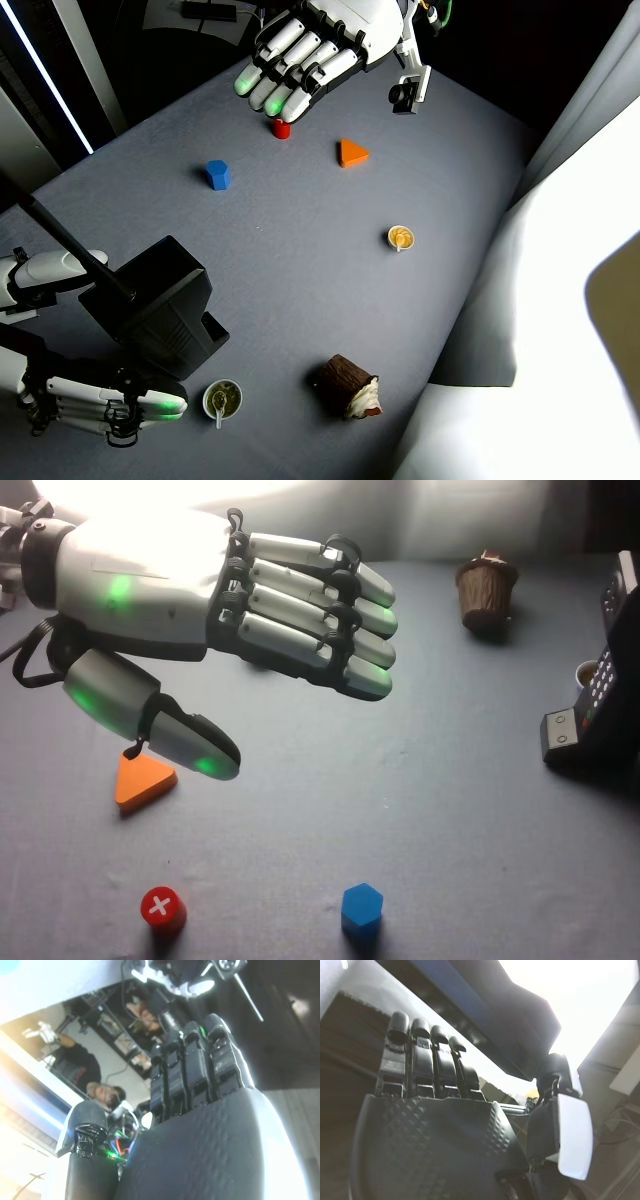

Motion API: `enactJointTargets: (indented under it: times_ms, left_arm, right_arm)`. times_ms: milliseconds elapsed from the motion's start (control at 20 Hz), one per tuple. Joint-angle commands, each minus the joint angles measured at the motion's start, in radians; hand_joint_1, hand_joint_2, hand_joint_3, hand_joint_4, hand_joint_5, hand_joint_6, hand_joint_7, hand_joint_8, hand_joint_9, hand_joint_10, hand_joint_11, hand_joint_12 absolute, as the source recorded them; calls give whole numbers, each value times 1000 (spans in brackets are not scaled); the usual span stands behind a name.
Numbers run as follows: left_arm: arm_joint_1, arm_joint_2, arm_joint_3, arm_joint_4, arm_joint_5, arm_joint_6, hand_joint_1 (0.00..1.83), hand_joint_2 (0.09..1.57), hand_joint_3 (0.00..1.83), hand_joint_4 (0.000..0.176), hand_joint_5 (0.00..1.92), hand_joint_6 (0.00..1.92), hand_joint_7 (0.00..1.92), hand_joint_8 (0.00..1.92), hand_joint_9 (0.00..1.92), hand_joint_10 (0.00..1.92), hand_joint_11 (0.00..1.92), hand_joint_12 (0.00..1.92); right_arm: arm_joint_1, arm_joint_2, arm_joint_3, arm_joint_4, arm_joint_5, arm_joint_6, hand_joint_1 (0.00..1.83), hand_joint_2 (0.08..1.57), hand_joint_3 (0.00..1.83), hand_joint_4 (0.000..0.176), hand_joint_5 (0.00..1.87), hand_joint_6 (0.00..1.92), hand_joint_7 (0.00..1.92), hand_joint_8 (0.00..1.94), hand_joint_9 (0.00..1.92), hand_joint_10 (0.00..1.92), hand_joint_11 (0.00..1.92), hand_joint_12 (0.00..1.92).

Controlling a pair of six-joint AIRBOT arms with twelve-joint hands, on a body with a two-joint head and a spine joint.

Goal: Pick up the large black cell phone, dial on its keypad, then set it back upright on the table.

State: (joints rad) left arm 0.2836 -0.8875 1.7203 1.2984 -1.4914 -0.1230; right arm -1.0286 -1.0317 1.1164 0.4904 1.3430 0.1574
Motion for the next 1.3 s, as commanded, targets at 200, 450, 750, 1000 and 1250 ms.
enactJointTargets:
  times_ms: [200,450,750,1000,1250]
  left_arm:
    - [-19,5,-1,-105,-64,6,111,1283,0,0,313,11,272,5,212,8,0,392]
    - [-19,6,-1,-103,-69,6,92,1290,2,0,316,1,258,1,215,1,0,421]
    - [-19,9,-2,-102,-72,7,53,1294,1,0,283,0,246,0,205,0,0,410]
    - [-19,10,-2,-102,-73,8,69,1289,2,0,261,0,265,2,205,2,0,398]
    - [-19,10,-2,-100,-75,8,81,1288,0,0,260,1,267,1,216,3,0,433]
  right_arm:
    - [26,-10,34,-1,121,9,130,1085,2,9,43,0,100,0,101,0,0,536]
    - [47,-14,39,-1,130,9,147,1074,0,4,28,4,97,4,93,5,0,476]
    - [57,-14,25,-1,160,9,149,1078,0,3,35,3,97,2,99,5,0,479]
    - [87,-14,25,0,174,9,140,1079,0,6,44,2,96,3,104,3,0,492]
    - [97,-14,29,0,182,9,154,1068,0,8,28,4,89,4,88,3,0,408]
